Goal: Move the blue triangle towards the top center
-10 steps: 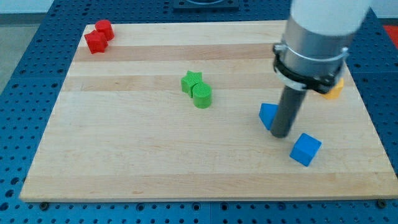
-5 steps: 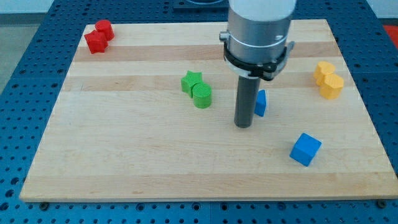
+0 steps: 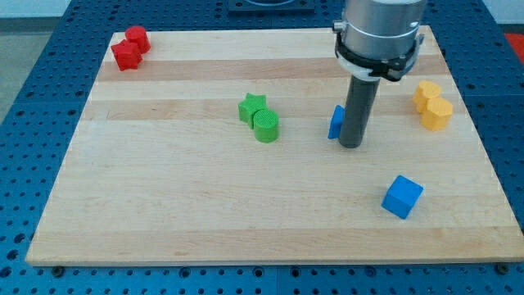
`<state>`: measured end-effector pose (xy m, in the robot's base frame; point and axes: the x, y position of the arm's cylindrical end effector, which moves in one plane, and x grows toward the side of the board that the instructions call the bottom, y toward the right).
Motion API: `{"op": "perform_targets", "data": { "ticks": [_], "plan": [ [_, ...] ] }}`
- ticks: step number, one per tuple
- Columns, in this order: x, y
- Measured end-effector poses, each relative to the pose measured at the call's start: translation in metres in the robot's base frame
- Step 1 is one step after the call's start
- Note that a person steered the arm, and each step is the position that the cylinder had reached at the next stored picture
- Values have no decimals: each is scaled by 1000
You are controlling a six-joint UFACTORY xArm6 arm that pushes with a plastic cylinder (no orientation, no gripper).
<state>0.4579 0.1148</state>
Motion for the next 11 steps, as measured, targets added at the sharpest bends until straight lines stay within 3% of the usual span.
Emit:
{"op": "perform_targets", "data": {
  "ticks": [1, 5, 8, 10, 11],
  "plan": [
    [-15, 2],
    [-104, -120],
    [-59, -93],
    [-125, -98],
    [-134, -117]
  ]
}}
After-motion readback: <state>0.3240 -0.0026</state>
